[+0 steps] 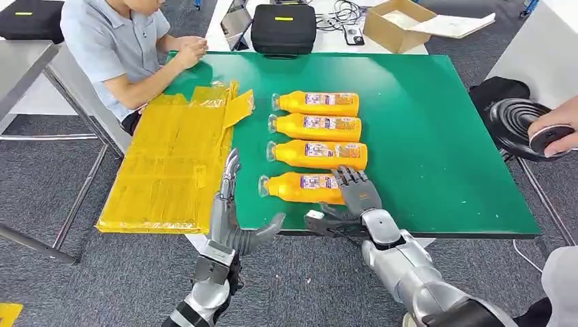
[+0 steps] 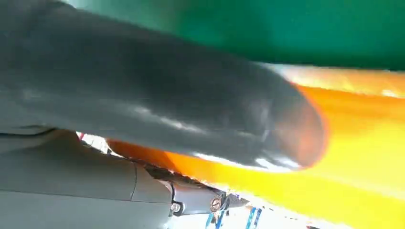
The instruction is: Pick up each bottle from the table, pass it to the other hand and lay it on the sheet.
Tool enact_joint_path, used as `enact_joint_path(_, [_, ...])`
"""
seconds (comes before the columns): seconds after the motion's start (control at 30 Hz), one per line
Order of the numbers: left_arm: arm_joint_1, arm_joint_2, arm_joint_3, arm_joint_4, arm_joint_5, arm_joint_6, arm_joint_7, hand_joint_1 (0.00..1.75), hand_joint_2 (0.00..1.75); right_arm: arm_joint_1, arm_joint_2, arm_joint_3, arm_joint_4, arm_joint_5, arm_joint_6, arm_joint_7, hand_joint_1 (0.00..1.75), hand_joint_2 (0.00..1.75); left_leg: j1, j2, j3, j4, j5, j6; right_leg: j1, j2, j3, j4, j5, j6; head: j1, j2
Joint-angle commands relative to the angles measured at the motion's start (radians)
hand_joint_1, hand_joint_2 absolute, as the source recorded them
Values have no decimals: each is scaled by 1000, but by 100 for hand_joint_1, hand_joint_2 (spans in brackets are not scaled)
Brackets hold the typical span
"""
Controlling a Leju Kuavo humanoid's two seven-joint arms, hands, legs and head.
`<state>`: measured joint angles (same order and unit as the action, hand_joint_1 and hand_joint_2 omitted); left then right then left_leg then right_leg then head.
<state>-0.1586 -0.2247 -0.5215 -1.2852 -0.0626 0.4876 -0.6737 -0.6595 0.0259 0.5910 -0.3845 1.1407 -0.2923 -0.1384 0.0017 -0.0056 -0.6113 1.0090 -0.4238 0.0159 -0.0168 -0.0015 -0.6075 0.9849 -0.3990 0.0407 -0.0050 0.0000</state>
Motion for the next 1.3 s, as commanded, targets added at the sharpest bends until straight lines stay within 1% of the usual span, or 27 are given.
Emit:
enact_joint_path(0.03, [-19,18,-9,46,8,-11,-22,0,175,30,-9,-79,102,-33,50,-28,175,0,1,-3,5,-2,0,-1,1,-3,6,-2,-1,-1,0,0])
enact_joint_path(0.13, [-22,17,-3,47,28,-31,-21,0,175,33,-21,-76,111,-33,102,-38,175,0,1,-3,8,-2,0,-1,1,-3,9,-3,-1,-2,0,0])
enact_joint_path(0.17, [-23,17,-3,47,29,-32,-21,0,175,35,-24,-77,111,-34,100,-40,175,0,1,-3,9,-2,0,-1,2,-4,11,-3,-1,-2,0,0])
enact_joint_path(0.23, [-25,13,3,51,61,-66,-10,0,175,33,-37,-62,122,-16,129,-25,175,0,1,-4,11,-2,0,-1,1,-4,12,-3,-1,-2,0,0])
enact_joint_path(0.4, [-26,12,2,55,64,-71,-9,0,175,34,-45,-54,123,-8,142,-26,175,0,2,-5,15,-3,-1,0,2,-5,17,-5,-1,-2,0,0])
enact_joint_path(0.43, [-26,14,2,54,74,-85,-5,0,175,29,-48,-36,126,13,161,-3,175,0,1,-4,16,-2,-1,0,1,-4,17,-4,-1,-2,0,0])
enact_joint_path(0.57, [-23,18,5,51,74,-93,-6,0,175,23,-57,10,128,72,171,30,175,0,1,-4,18,-3,0,0,2,-5,19,-5,-1,-2,0,0])
enact_joint_path(0.6, [-22,19,6,51,73,-94,-6,0,175,20,-59,35,131,98,176,33,150,0,1,-4,19,-2,-1,0,1,-4,20,-5,-1,-1,0,0])
enact_joint_path(0.63, [-20,20,7,50,73,-93,-6,0,175,21,-59,37,128,101,168,40,101,0,1,-4,20,-2,-1,0,1,-5,20,-5,-1,-2,0,0])
enact_joint_path(0.67, [-16,19,12,51,70,-85,-6,0,175,21,-55,50,133,118,171,59,17,0,2,-5,19,-3,0,0,2,-5,20,-6,-1,-2,0,0])
enact_joint_path(0.7, [-15,20,12,52,70,-85,-6,0,175,22,-52,51,133,118,171,61,3,0,1,-4,21,-2,-2,1,1,-4,20,-5,-2,0,0,0])
enact_joint_path(0.73, [-14,20,13,52,70,-85,-6,0,175,23,-50,56,132,124,172,69,3,0,2,-4,21,-3,-1,0,2,-4,19,-6,-1,-1,0,0])
enact_joint_path(0.77, [-13,21,13,53,70,-86,-6,0,175,23,-47,57,132,125,172,71,3,0,1,-3,24,-2,-3,1,1,-3,19,-5,-2,0,0,0])
enact_joint_path(0.83, [-13,21,13,53,70,-86,-6,0,175,23,-47,57,132,125,172,71,3,0,1,-3,24,-2,-3,2,1,-3,18,-5,-2,0,0,0])
enact_joint_path(0.87, [-13,20,13,53,70,-86,-6,0,175,23,-47,60,132,129,175,74,0,0,1,-2,22,-3,-2,2,1,-2,17,-7,-1,0,0,0])
enact_joint_path(0.93, [-11,20,16,53,68,-80,-6,0,175,26,-41,56,134,125,182,83,0,0,1,-3,23,-4,-2,2,2,-3,24,-7,-1,0,0,0])
enact_joint_path(1.1, [-7,22,17,52,65,-76,-7,0,175,33,-34,64,135,135,194,98,0,0,1,-1,27,-2,-3,3,1,-2,27,-6,-2,0,0,0])
enact_joint_path(1.13, [-6,22,19,51,64,-75,-7,0,175,35,-34,63,135,135,199,104,0,0,1,-2,25,-3,-2,2,2,-3,27,-8,-1,0,0,0])
enact_joint_path(1.17, [-6,23,20,51,64,-74,-7,0,175,37,-33,63,137,135,204,105,0,0,0,-2,28,-2,-3,3,1,-2,28,-6,-2,0,0,0])
enact_joint_path(1.23, [-6,25,21,52,59,-68,-6,0,175,43,-27,57,141,129,229,111,0,0,1,-3,26,-3,-1,2,2,-4,25,-8,0,-1,0,0])
enact_joint_path(1.27, [-6,25,23,52,58,-68,-6,0,175,46,-24,54,140,124,240,104,0,0,1,-2,27,-2,-2,2,1,-3,25,-7,-1,0,0,0])
enact_joint_path(1.3, [-7,26,23,53,58,-70,-6,0,175,51,-22,45,137,111,252,80,7,0,2,-3,25,-3,-1,2,2,-4,21,-8,0,-1,0,0])
